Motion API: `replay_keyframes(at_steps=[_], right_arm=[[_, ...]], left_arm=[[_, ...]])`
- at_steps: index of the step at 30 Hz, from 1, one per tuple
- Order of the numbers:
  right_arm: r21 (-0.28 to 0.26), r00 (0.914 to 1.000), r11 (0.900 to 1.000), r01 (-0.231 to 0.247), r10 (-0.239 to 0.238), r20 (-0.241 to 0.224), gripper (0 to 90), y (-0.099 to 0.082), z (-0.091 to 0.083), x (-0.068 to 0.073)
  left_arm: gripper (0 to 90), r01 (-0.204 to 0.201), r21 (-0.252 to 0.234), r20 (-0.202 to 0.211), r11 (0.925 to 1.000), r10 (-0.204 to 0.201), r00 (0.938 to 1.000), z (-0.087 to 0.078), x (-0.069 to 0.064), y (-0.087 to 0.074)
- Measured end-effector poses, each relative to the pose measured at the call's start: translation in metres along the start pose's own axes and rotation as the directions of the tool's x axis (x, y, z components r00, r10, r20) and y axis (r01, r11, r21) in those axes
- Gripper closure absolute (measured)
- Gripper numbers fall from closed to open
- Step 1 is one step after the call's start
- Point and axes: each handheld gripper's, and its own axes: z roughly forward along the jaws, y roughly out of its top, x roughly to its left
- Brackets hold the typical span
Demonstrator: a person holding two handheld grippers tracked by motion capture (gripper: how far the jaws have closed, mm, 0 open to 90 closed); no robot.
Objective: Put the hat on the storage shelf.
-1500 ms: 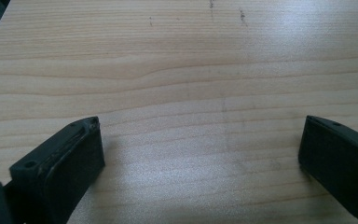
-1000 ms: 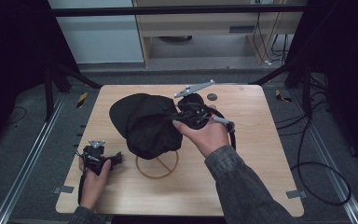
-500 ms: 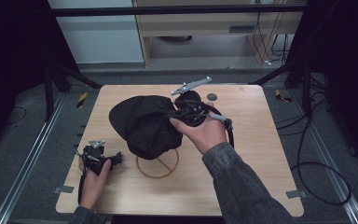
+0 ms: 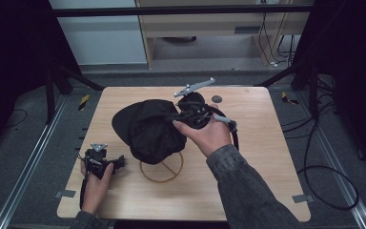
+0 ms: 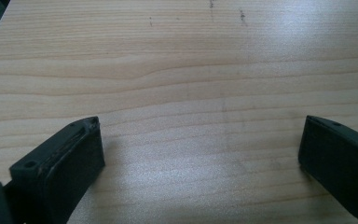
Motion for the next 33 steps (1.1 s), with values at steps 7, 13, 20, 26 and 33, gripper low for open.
replay_keyframes(at_steps=[7, 13, 20, 26, 33], right_arm=[[0.012, 0.9998, 0.9998, 0.013, -0.013, 0.012, 77.3, -0.0006, 0.0035, 0.0009], [0.015, 0.9999, 0.9998, 0.011, -0.011, 0.013, 74.5, -0.0006, 0.0048, 0.0006], [0.016, 1.0000, 0.9999, 0.001, -0.001, 0.003, 70.8, -0.0021, 0.0043, -0.0006], [0.012, 1.0000, 0.9999, -0.003, 0.003, 0.001, 70.0, -0.0021, 0.0030, -0.0016], [0.003, 0.9999, 1.0000, -0.008, 0.008, -0.006, 69.2, -0.0029, -0.0012, -0.0018]], left_arm=[[0.0, -0.001, 0.001, 0.000, 1.0000, 0.001, 1.0000, -0.0001, 0.0001, 0.0000], [0.0, -0.001, 0.001, 0.000, 1.0000, 0.001, 1.0000, -0.0001, 0.0001, 0.0000], [0.0, -0.004, 0.003, 0.001, 1.0000, 0.004, 1.0000, -0.0002, 0.0003, 0.0001], [0.0, -0.007, 0.003, 0.002, 1.0000, 0.007, 1.0000, -0.0001, 0.0000, 0.0001], [0.0, -0.007, 0.003, 0.003, 1.0000, 0.007, 1.0000, -0.0001, 0.0001, 0.0001]])
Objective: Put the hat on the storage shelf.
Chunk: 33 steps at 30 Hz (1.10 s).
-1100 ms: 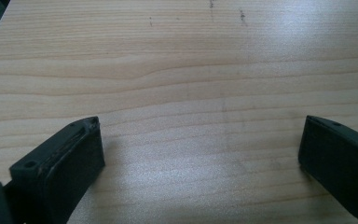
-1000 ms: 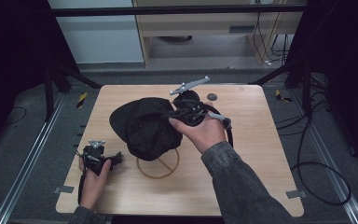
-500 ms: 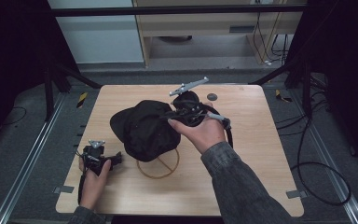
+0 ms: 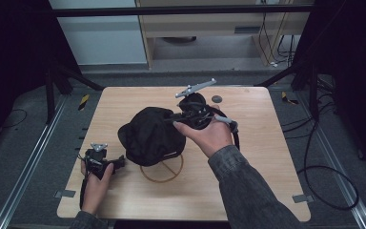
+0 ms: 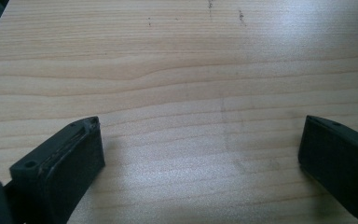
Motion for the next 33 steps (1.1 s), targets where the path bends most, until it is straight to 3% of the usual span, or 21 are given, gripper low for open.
replay_keyframes(at_steps=[26, 33], right_arm=[[-0.026, 0.9999, 0.9996, 0.005, -0.006, -0.016, 68.1, -0.005, -0.014, 0.003], [-0.030, 1.0000, 0.9995, 0.003, -0.003, -0.001, 61.6, -0.009, -0.018, 0.003]], left_arm=[[0.0, 0.000, 0.000, 0.000, 1.0000, 0.000, 1.0000, 0.000, 0.000, 0.000], [0.0, 0.000, 0.000, 0.000, 1.0000, 0.000, 1.0000, 0.000, 0.000, 0.000]])
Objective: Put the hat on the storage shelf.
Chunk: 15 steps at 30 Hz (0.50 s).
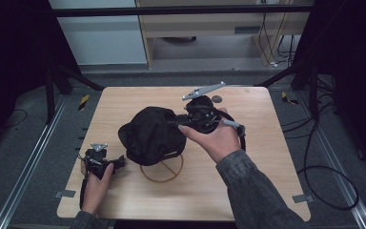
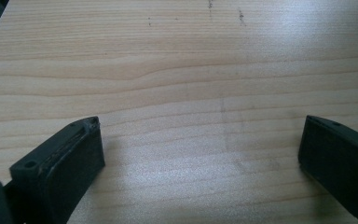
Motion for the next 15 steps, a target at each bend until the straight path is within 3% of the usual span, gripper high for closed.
replay_keyframes(at_steps=[15], right_arm=[[-0.024, 0.9974, 0.9997, -0.007, 0.008, 0.072, 39.3, -0.013, -0.020, -0.005]], left_arm=[[0.0, 0.000, -0.001, 0.000, 1.0000, 0.000, 1.0000, 0.000, 0.000, 0.000]])
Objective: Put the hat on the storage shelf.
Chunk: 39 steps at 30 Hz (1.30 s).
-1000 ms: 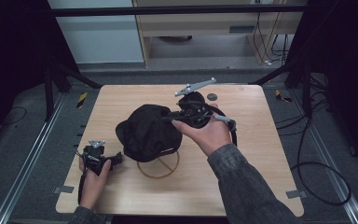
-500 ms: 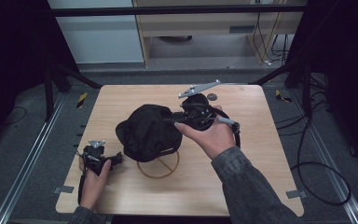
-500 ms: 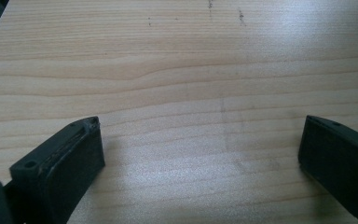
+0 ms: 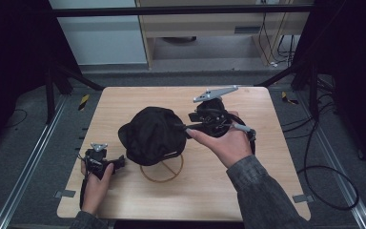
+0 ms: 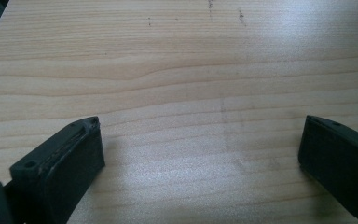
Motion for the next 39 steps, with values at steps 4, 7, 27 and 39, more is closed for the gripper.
replay_keyframes(at_steps=[4, 7, 27, 39], right_arm=[[-0.006, 0.9998, 1.0000, -0.007, 0.007, 0.019, 33.8, -0.005, -0.005, -0.003], [-0.014, 0.9992, 0.9998, -0.012, 0.012, 0.038, 29.8, -0.008, -0.010, -0.007], [-0.053, 0.9909, 0.9986, -0.005, 0.012, 0.134, 7.9, -0.026, -0.030, -0.025], [-0.065, 0.9871, 0.9978, -0.016, 0.026, 0.158, 6.1, -0.043, -0.039, -0.037]], left_arm=[[0.0, 0.000, 0.000, 0.000, 1.0000, 0.000, 1.0000, 0.000, 0.000, 0.000], [0.0, 0.000, 0.000, 0.000, 1.0000, 0.000, 1.0000, 0.000, 0.000, 0.000], [0.0, 0.000, 0.000, 0.000, 1.0000, 0.000, 1.0000, 0.000, 0.000, 0.000], [0.0, 0.000, 0.000, 0.000, 1.0000, 0.000, 1.0000, 0.000, 0.000, 0.000]])
